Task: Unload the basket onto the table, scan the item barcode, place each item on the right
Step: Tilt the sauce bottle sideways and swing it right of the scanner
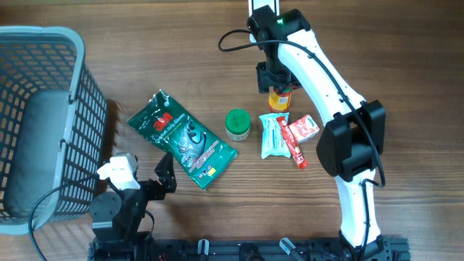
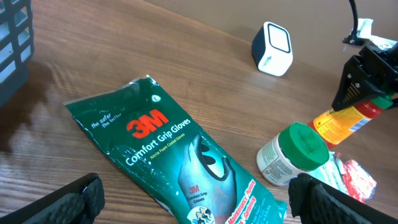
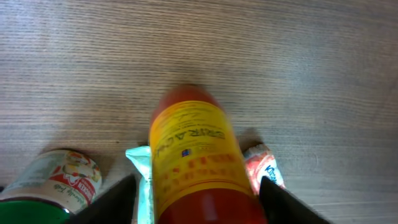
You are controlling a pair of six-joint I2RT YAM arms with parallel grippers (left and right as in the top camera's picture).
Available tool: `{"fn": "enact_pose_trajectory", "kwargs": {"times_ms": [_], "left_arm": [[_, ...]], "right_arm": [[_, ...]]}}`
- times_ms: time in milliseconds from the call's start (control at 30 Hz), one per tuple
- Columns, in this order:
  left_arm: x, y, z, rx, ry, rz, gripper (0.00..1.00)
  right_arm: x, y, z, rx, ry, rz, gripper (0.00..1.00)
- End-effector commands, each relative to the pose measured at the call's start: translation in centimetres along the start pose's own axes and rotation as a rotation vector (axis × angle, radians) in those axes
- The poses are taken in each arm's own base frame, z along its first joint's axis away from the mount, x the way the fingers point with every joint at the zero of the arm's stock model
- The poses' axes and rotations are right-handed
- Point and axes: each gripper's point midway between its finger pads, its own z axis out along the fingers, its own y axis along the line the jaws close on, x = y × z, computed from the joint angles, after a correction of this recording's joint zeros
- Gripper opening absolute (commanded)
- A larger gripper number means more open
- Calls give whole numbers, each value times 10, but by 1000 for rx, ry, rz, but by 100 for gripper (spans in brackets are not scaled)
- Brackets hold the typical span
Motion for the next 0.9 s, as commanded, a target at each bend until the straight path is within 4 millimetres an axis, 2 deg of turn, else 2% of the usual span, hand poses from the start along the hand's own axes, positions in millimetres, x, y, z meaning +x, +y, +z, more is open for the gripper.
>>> {"fn": "enact_pose_trajectory", "kwargs": {"times_ms": [0, 133, 233, 367, 500, 667, 733, 833, 867], "left_arm": [[1, 1, 1, -1, -4, -5, 100], [1, 1, 1, -1, -4, -5, 100], [1, 1, 1, -1, -4, -5, 100], [1, 1, 1, -1, -4, -5, 100], [1, 1, 1, -1, -4, -5, 100], [1, 1, 1, -1, -4, -5, 100], [1, 1, 1, -1, -4, -5, 100], [1, 1, 1, -1, -4, -5, 100], [1, 1, 1, -1, -4, -5, 100]], "right_arm": [[0, 4, 6, -56, 32, 22, 46], [3, 3, 5, -151, 75, 23, 36], [2, 0, -10, -266, 76, 37, 32], [-1, -21, -46, -363, 17, 105, 32], [20, -41, -83, -442, 17, 126, 33], [35, -23, -124, -639, -9, 54, 37], [39, -21, -137, -663, -35, 45, 39], [52, -20, -148, -694, -40, 41, 41], [66, -21, -148, -691, -23, 44, 41]]}}
